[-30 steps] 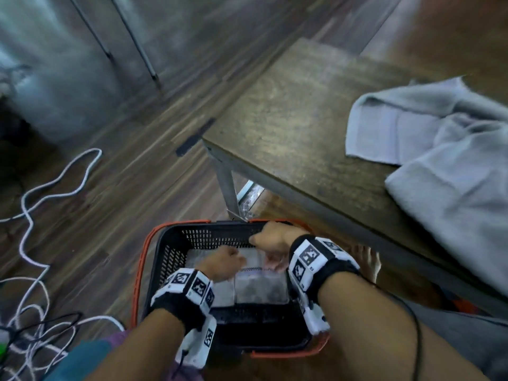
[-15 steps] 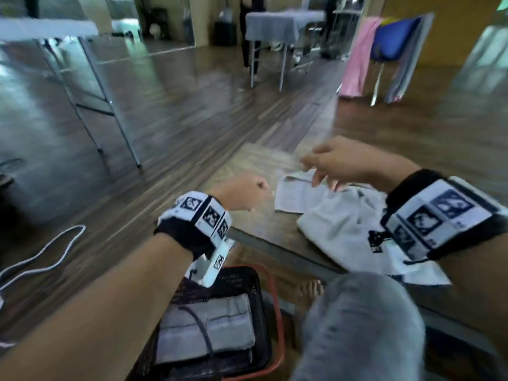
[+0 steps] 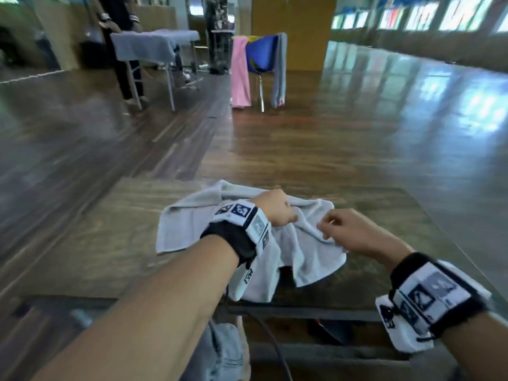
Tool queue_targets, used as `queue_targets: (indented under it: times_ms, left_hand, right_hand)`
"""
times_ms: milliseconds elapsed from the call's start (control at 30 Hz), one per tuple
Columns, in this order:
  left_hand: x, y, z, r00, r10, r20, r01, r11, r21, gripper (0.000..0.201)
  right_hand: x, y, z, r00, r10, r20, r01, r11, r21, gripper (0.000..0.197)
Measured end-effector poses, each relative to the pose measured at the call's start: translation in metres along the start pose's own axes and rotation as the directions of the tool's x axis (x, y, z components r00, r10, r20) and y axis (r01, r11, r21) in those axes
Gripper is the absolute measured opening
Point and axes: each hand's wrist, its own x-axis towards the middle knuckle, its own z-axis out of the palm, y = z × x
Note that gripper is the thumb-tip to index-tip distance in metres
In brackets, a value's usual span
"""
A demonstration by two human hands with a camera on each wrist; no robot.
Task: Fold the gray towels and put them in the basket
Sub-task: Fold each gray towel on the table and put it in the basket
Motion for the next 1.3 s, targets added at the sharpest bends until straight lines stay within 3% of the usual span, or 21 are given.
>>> queue_targets:
  times_ms: [67, 133, 200, 333, 433, 500, 600, 700, 800, 867, 933, 1033, 1133, 1200, 1233, 1300]
  left_hand:
    - [0.022, -0.006, 0.020, 1.000, 0.019, -0.003, -0.018, 1.000, 0.023, 0.021]
    - [0.039, -0.011, 0.032, 0.997, 0.048, -0.054, -0.046, 0.998, 0.037, 0.003]
    - [0.057, -0.018, 0.045, 0.994, 0.082, -0.067, -0.080, 0.996, 0.042, 0.021]
    - [0.079, -0.017, 0.053, 0.999, 0.045, 0.027, -0.048, 0.990, 0.129, 0.028]
    - [0.089, -0.020, 0.055, 0.997, 0.022, 0.076, -0.037, 0.980, 0.196, 0.049]
    - [0.093, -0.024, 0.059, 0.999, 0.029, 0.030, -0.035, 0.975, 0.219, 0.054]
    - [0.097, -0.025, 0.062, 0.991, 0.008, -0.135, 0.011, 0.990, 0.140, 0.049]
    - [0.098, -0.021, 0.053, 0.961, -0.008, -0.278, 0.045, 0.991, 0.127, 0.030]
    - [0.098, -0.019, 0.046, 0.946, -0.010, -0.324, 0.030, 0.998, 0.056, 0.004]
    - [0.100, -0.016, 0.047, 0.945, -0.006, -0.328, 0.017, 0.999, 0.031, 0.019]
    - [0.102, -0.007, 0.048, 0.919, 0.000, -0.395, 0.003, 1.000, 0.008, 0.015]
    - [0.105, 0.012, 0.047, 0.835, 0.044, -0.548, -0.117, 0.988, -0.099, 0.018]
    - [0.105, 0.038, 0.048, 0.771, 0.153, -0.618, -0.313, 0.936, -0.158, 0.019]
    - [0.099, 0.059, 0.053, 0.750, 0.268, -0.605, -0.444, 0.882, -0.160, 0.018]
    - [0.095, 0.069, 0.056, 0.740, 0.330, -0.586, -0.507, 0.847, -0.163, 0.018]
    - [0.090, 0.083, 0.061, 0.717, 0.437, -0.543, -0.604, 0.778, -0.172, 0.018]
  right_hand:
    - [0.008, 0.022, 0.016, 0.999, 0.022, 0.027, -0.020, 0.997, -0.072, 0.020]
    - [0.020, 0.038, 0.027, 1.000, -0.010, 0.028, 0.014, 0.992, -0.128, 0.020]
    - [0.034, 0.048, 0.035, 0.998, -0.050, 0.030, 0.054, 0.987, -0.152, 0.028]
    - [0.055, 0.061, 0.057, 0.997, -0.053, 0.058, 0.064, 0.975, -0.213, 0.026]
    - [0.061, 0.068, 0.062, 0.998, -0.021, -0.053, 0.004, 0.953, -0.302, 0.010]
    - [0.064, 0.067, 0.048, 0.979, 0.024, -0.201, -0.067, 0.976, -0.210, 0.006]
    - [0.067, 0.068, 0.016, 0.881, 0.049, -0.470, 0.001, 0.994, 0.107, 0.006]
    - [0.059, 0.068, -0.011, 0.741, 0.042, -0.670, 0.158, 0.959, 0.235, 0.003]
    - [0.051, 0.075, -0.029, 0.636, 0.183, -0.750, 0.243, 0.875, 0.419, 0.003]
    - [0.049, 0.084, -0.036, 0.619, 0.278, -0.734, 0.249, 0.817, 0.520, 0.006]
    - [0.049, 0.096, -0.040, 0.645, 0.299, -0.704, 0.155, 0.850, 0.504, 0.008]
    - [0.045, 0.112, -0.037, 0.785, 0.253, -0.566, -0.041, 0.932, 0.361, 0.025]
    - [0.033, 0.109, -0.025, 0.870, 0.143, -0.472, -0.076, 0.984, 0.158, 0.056]
    - [0.032, 0.098, -0.018, 0.907, 0.088, -0.412, -0.044, 0.992, 0.116, 0.072]
    - [0.032, 0.093, -0.017, 0.918, 0.088, -0.386, -0.037, 0.990, 0.137, 0.073]
    - [0.035, 0.091, -0.020, 0.909, 0.087, -0.407, 0.003, 0.977, 0.215, 0.052]
